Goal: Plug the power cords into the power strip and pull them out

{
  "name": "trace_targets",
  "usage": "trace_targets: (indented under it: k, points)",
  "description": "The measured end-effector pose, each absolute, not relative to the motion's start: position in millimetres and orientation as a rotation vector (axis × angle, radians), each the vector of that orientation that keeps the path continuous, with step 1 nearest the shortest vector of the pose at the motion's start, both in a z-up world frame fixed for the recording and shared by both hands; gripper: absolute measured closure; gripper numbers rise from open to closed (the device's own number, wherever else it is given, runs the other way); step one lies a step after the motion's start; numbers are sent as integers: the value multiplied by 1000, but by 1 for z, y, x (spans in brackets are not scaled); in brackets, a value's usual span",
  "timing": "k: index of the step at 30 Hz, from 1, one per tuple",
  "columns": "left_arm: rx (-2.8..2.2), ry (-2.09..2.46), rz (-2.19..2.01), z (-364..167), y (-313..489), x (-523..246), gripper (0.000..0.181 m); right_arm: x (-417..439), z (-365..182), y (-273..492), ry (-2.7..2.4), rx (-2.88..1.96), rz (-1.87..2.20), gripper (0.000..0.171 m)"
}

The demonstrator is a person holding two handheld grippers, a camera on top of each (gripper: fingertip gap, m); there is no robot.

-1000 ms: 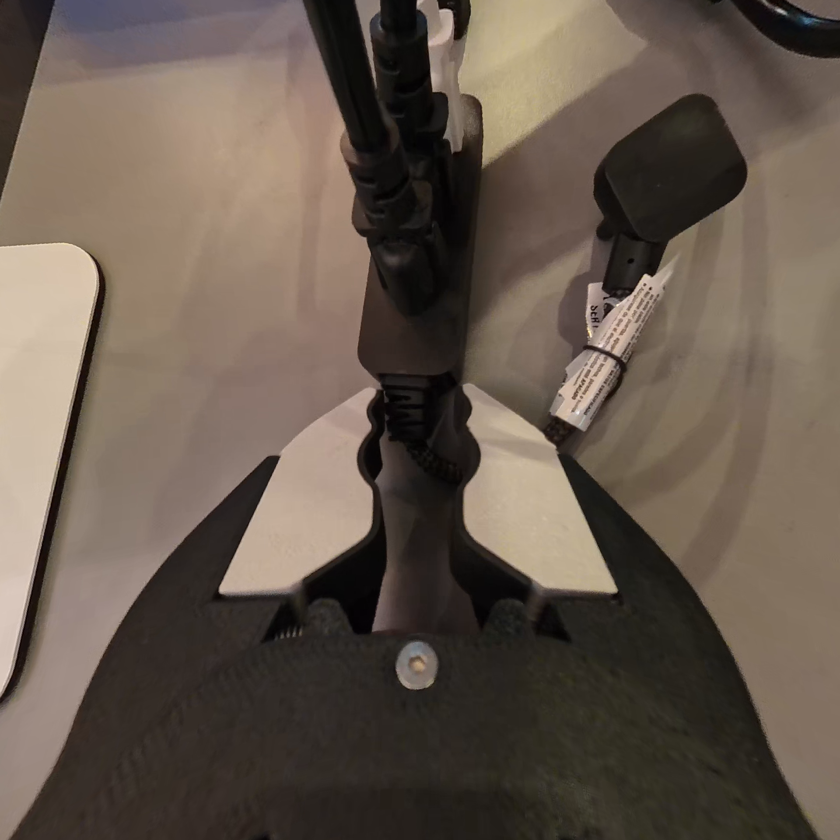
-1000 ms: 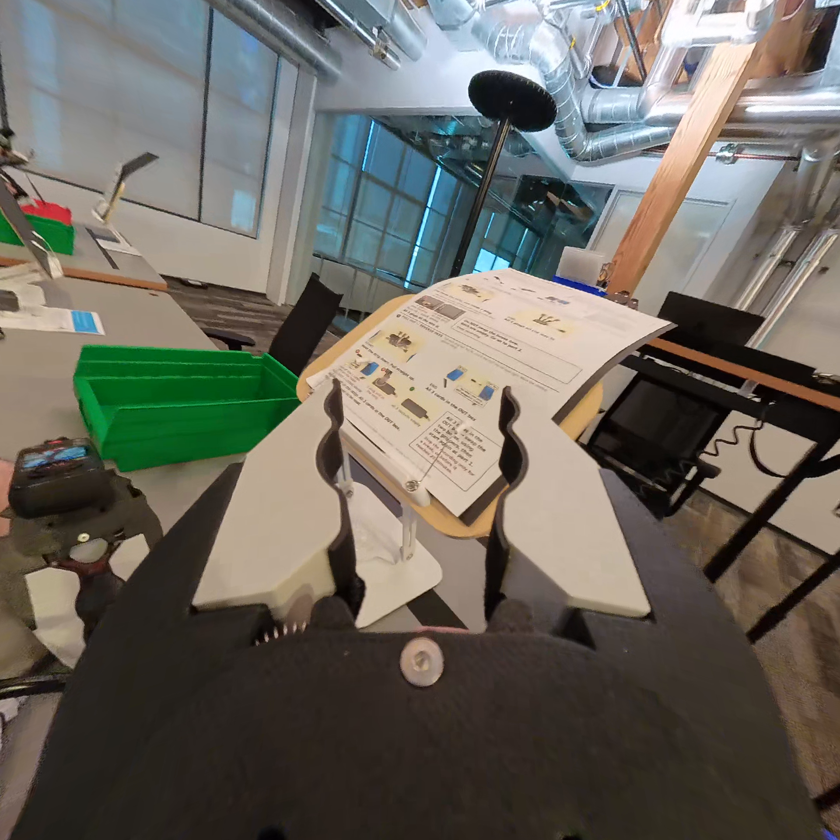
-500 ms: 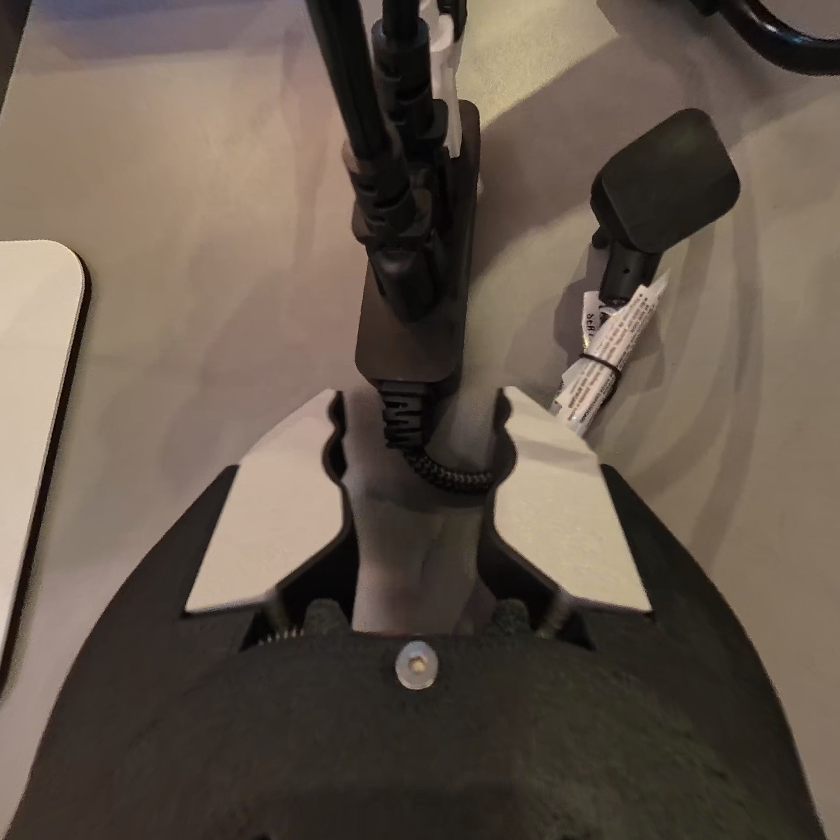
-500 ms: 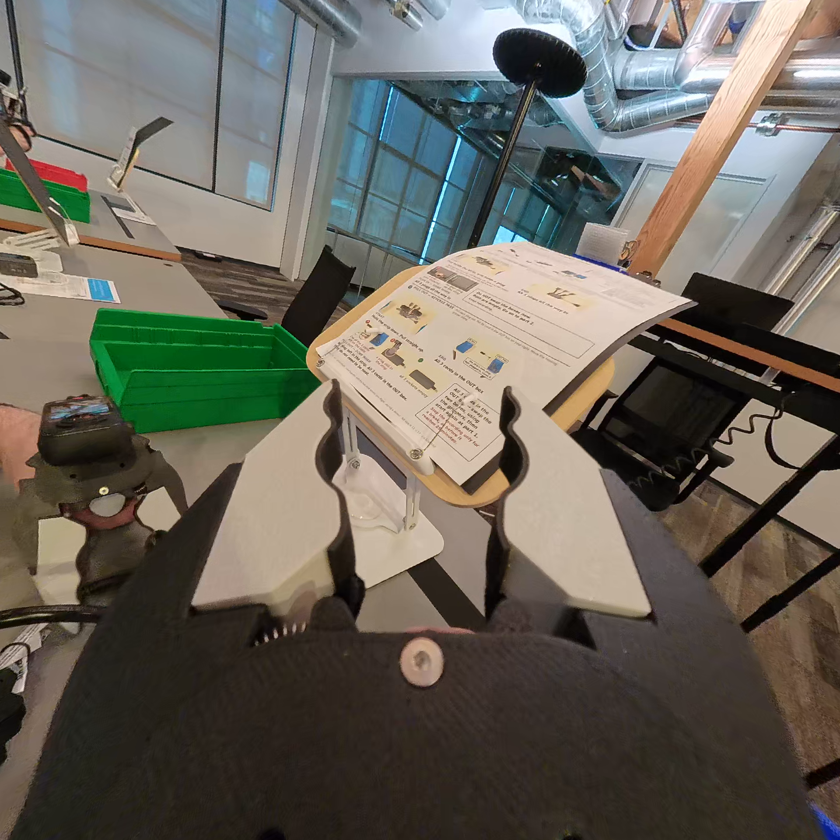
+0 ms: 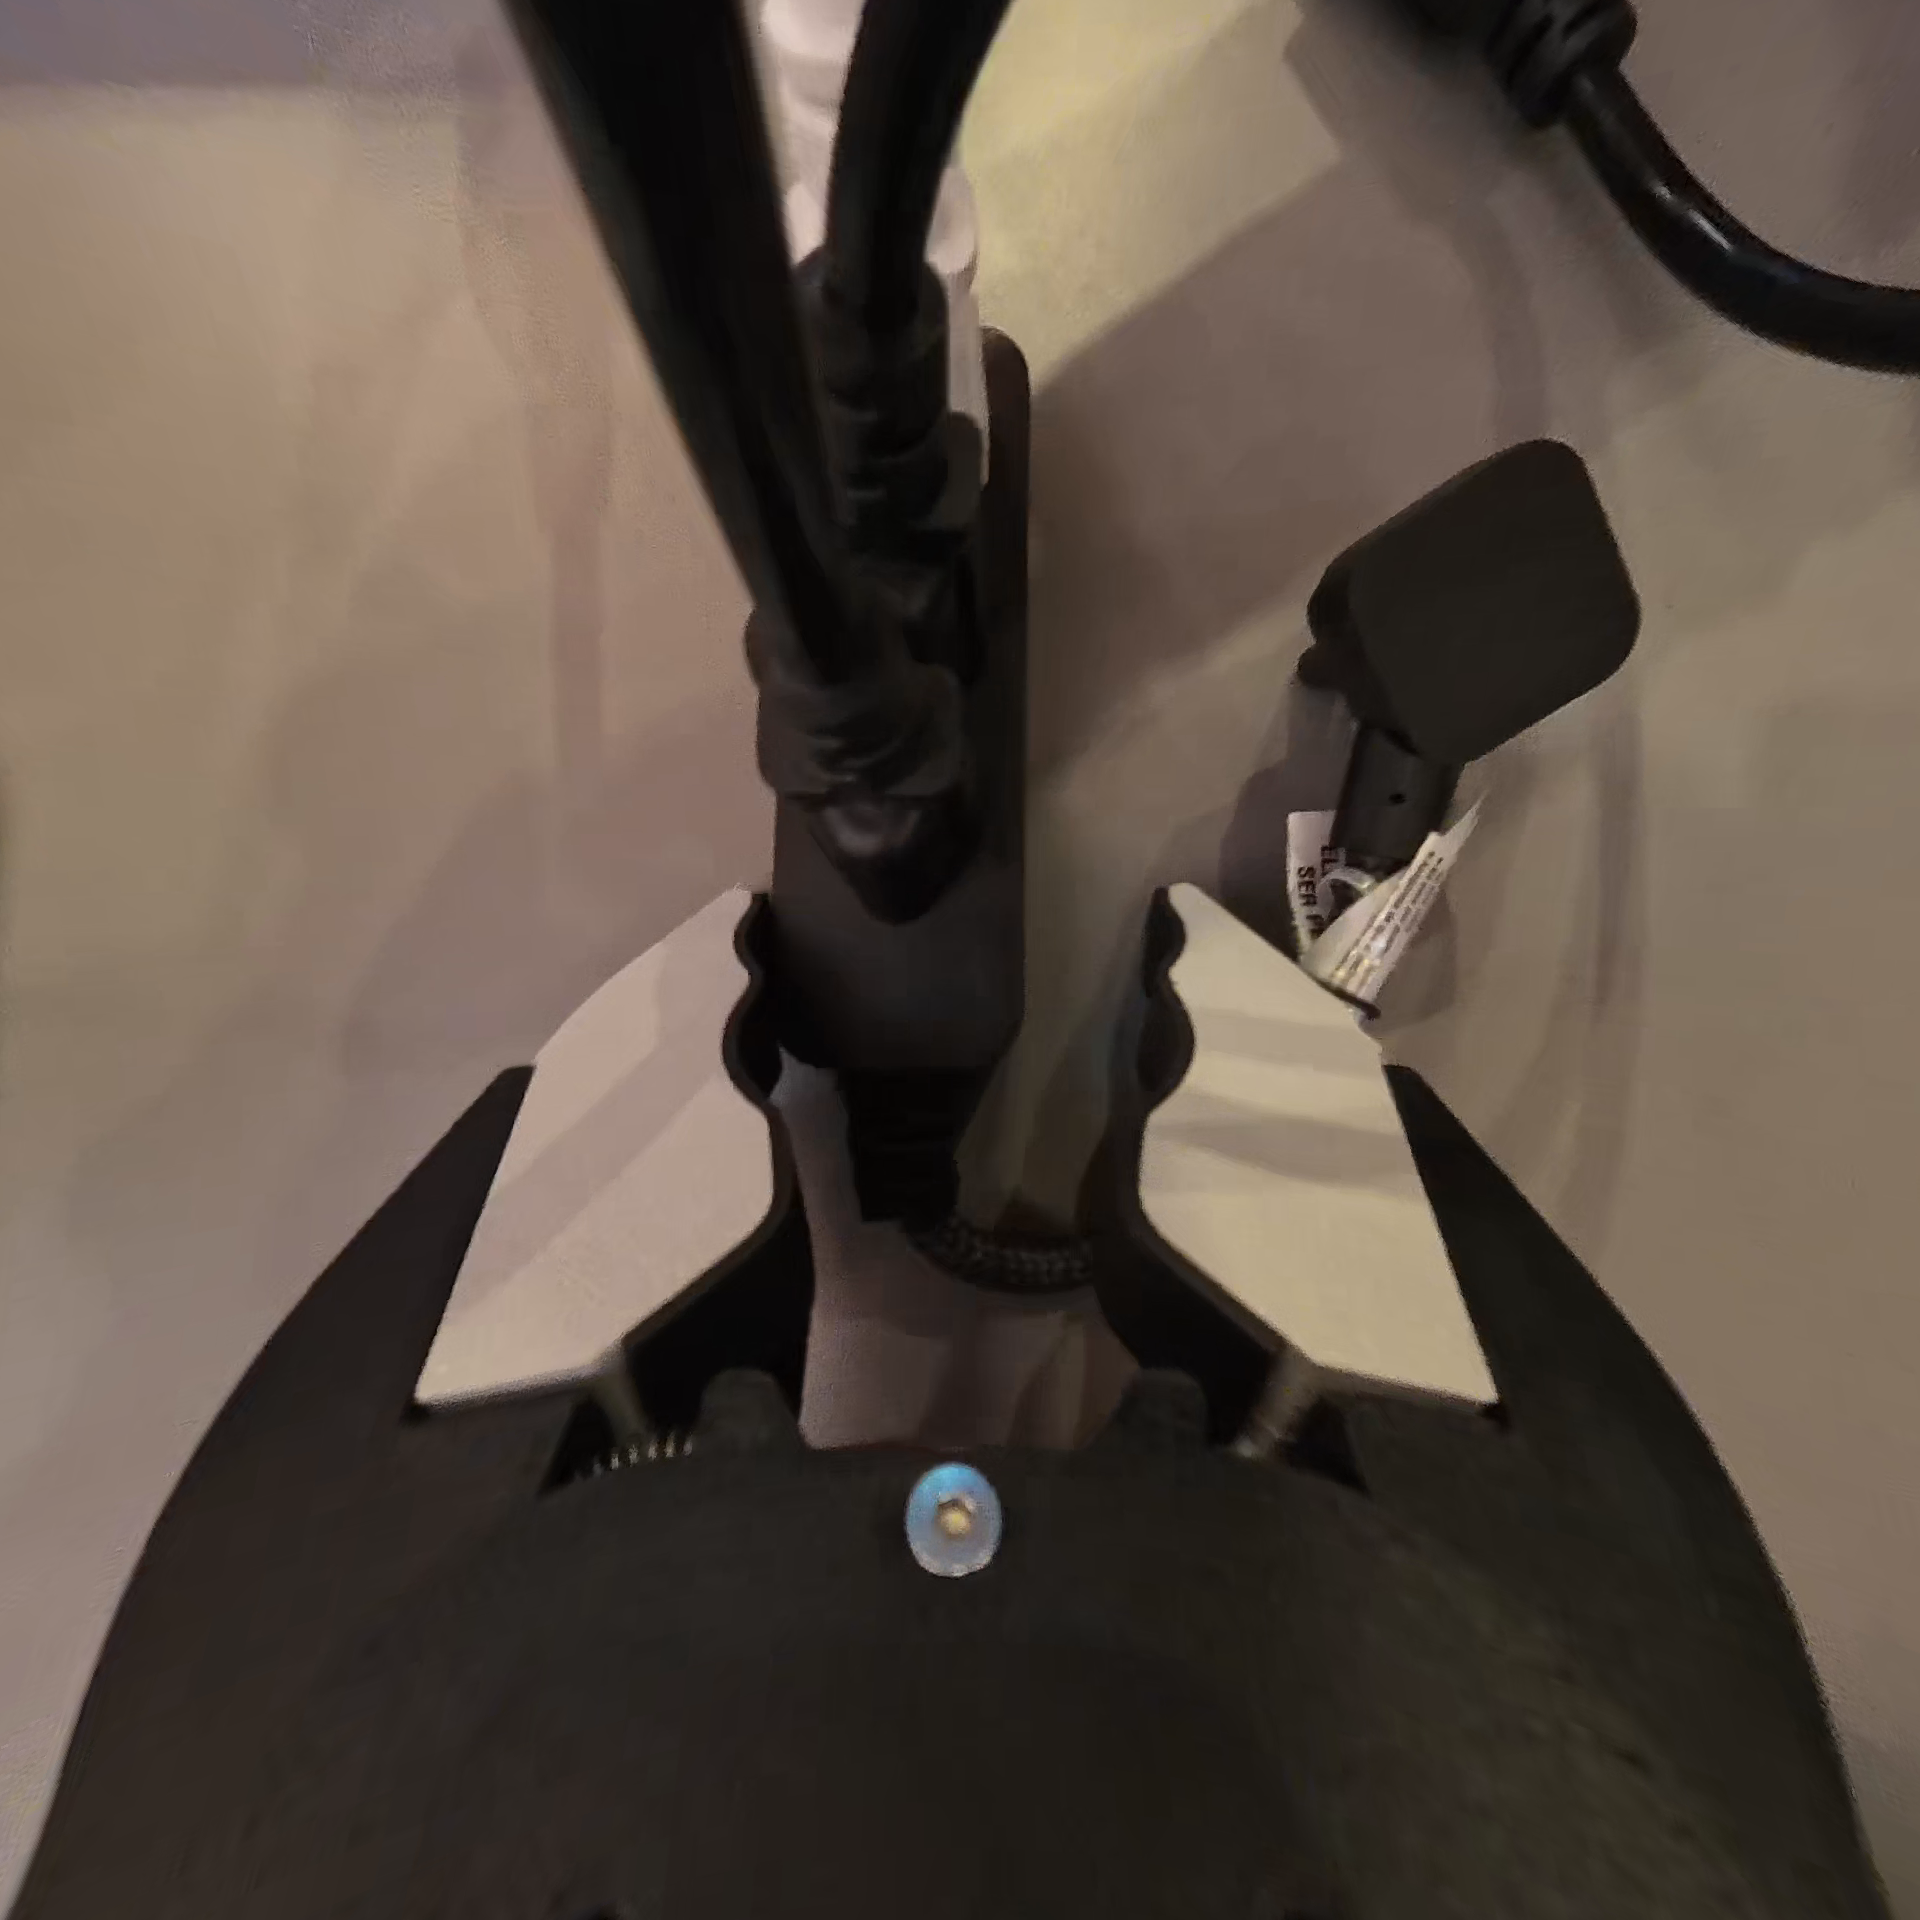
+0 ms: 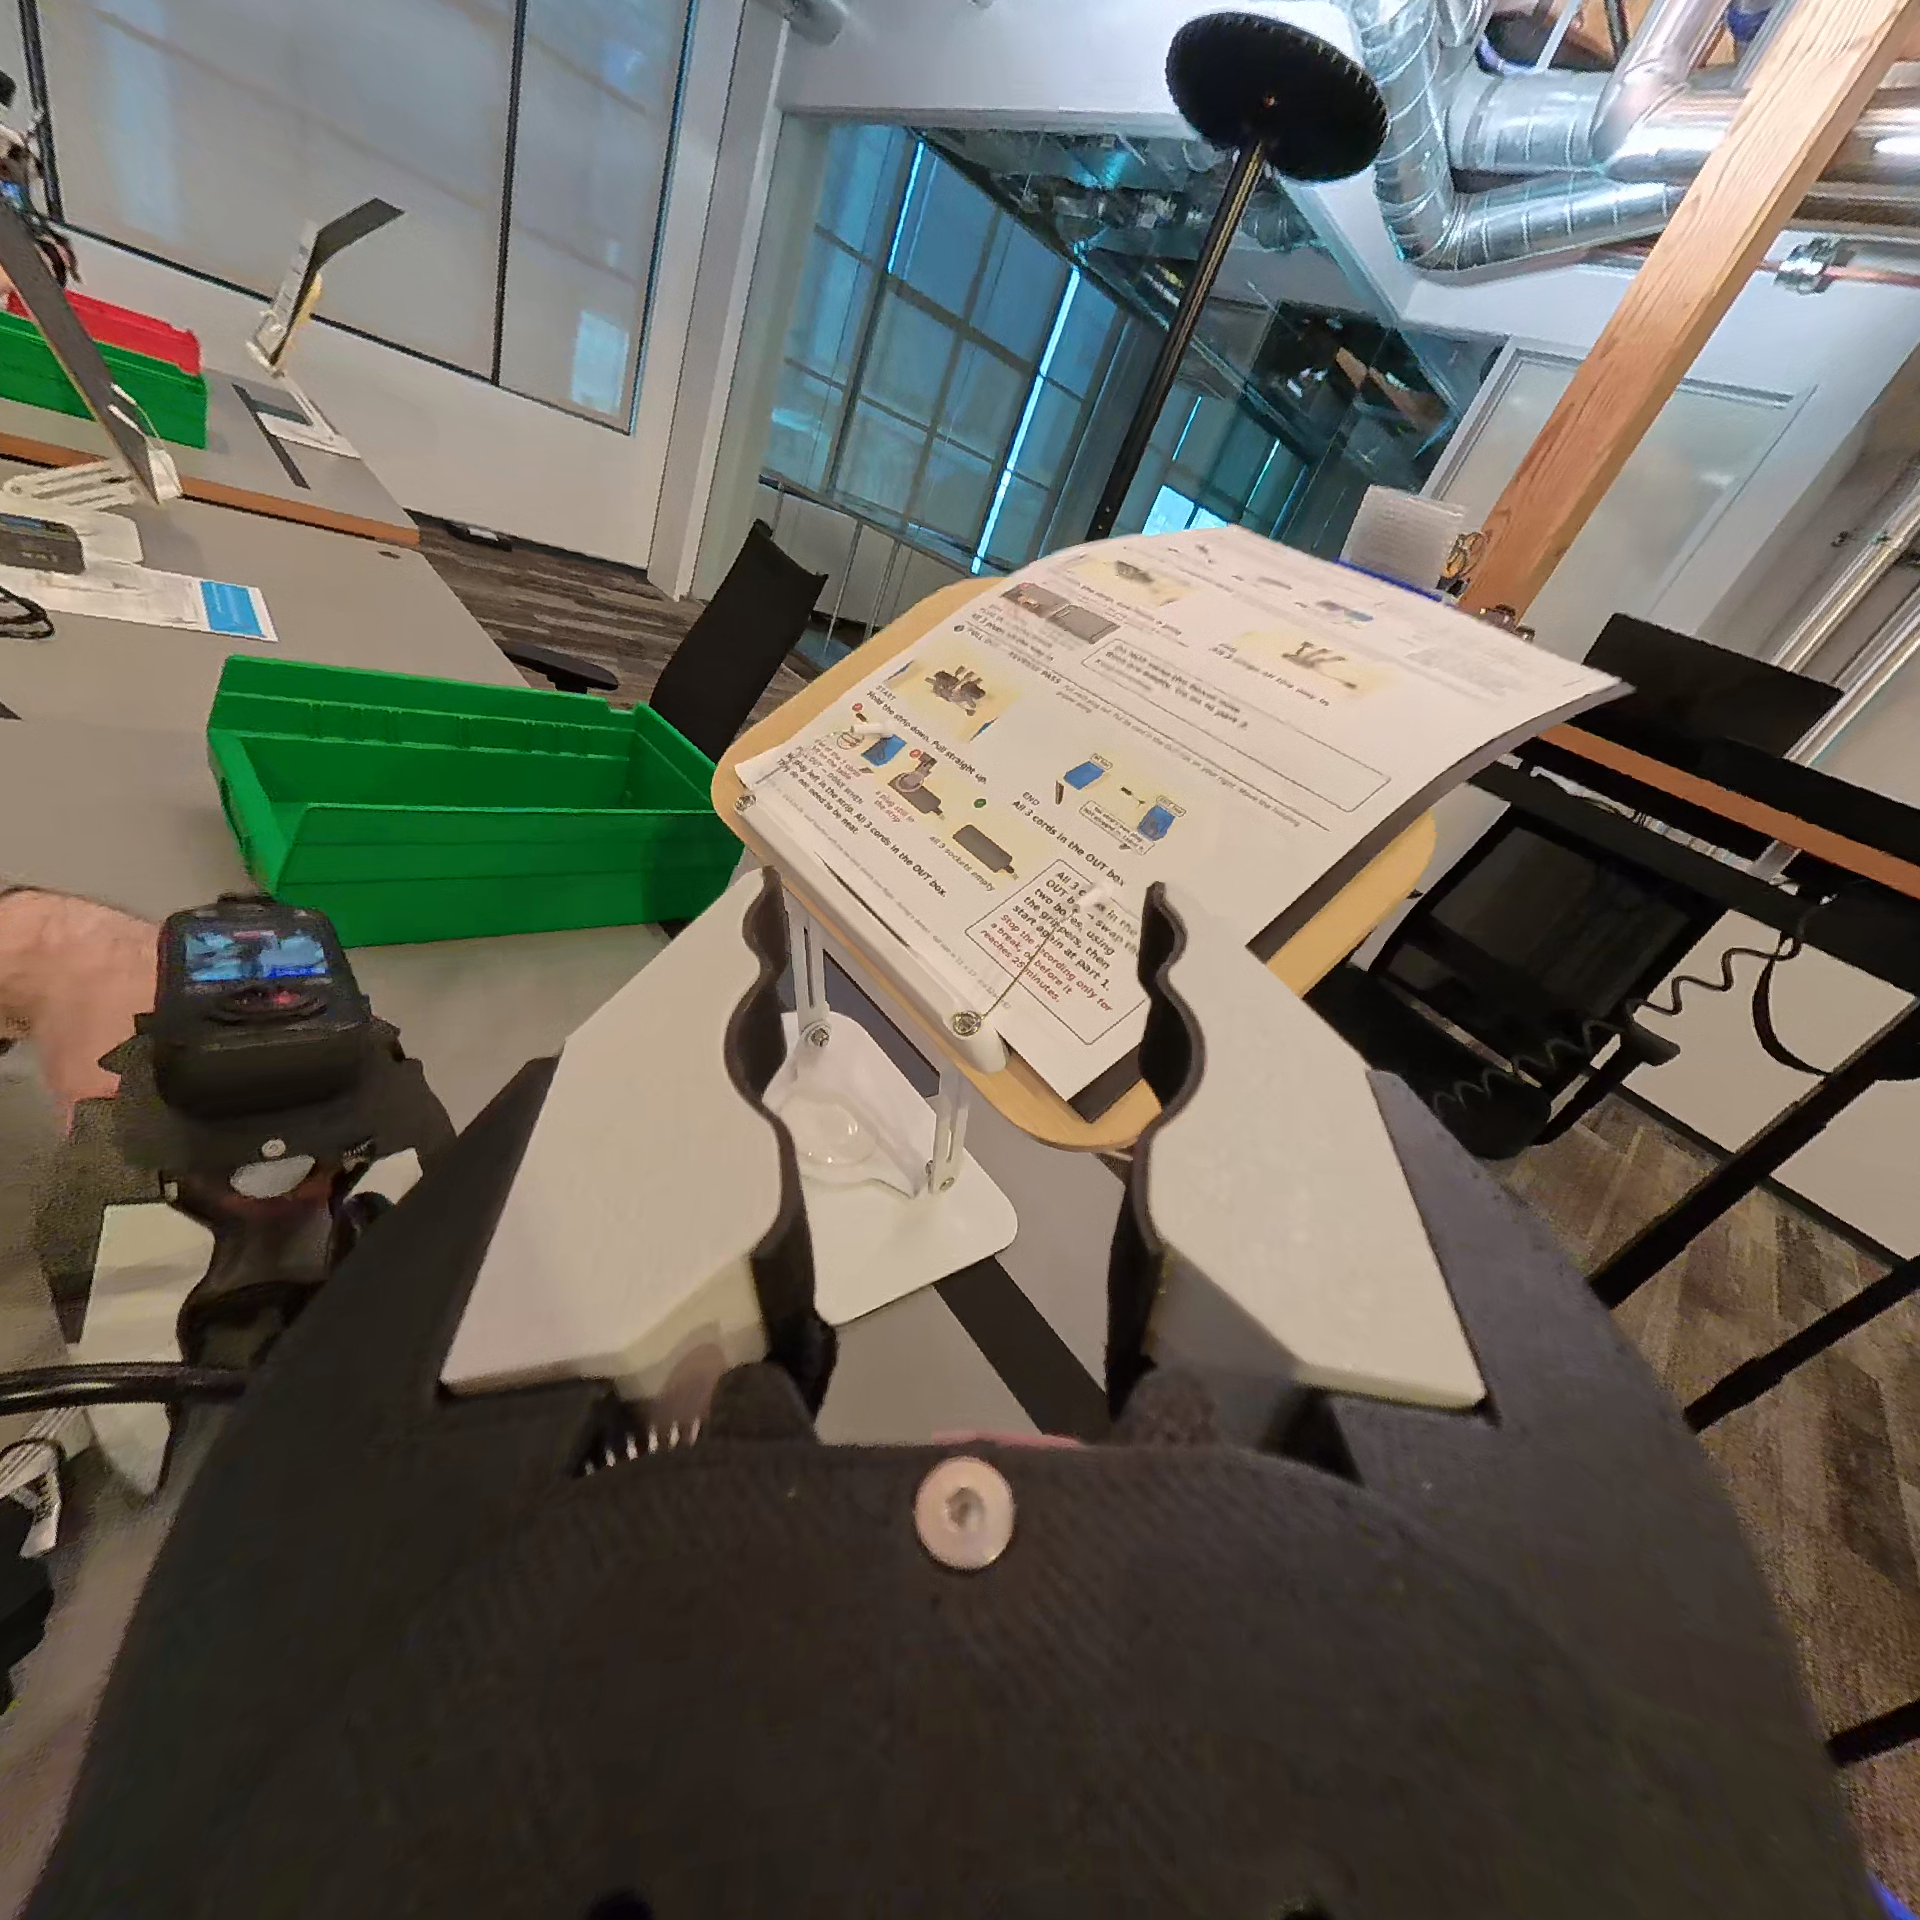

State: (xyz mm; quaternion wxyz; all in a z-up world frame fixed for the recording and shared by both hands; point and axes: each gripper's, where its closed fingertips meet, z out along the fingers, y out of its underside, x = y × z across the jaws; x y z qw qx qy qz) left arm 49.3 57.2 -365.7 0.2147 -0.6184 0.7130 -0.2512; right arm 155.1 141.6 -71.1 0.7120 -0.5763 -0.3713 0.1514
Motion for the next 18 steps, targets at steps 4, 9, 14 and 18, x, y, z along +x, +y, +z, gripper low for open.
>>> trace_targets:
  k: [4, 9, 14, 18]
  points:
    - [-1739, 1892, -717, -361, 65, 44, 137, 145, -92, 147, -894, -1367, 356, 108]
    - [-1740, 1891, -667, -361, 72, 39, 137, 140, -102, 150, -926, -1390, 341, 109]
    - [-1779, 1842, -651, -361, 83, 33, 137, 143, -102, 149, -935, -1400, 329, 108]
    - [-1804, 1846, -686, -363, 83, 26, 135, 140, -108, 149, -966, -1429, 341, 106]
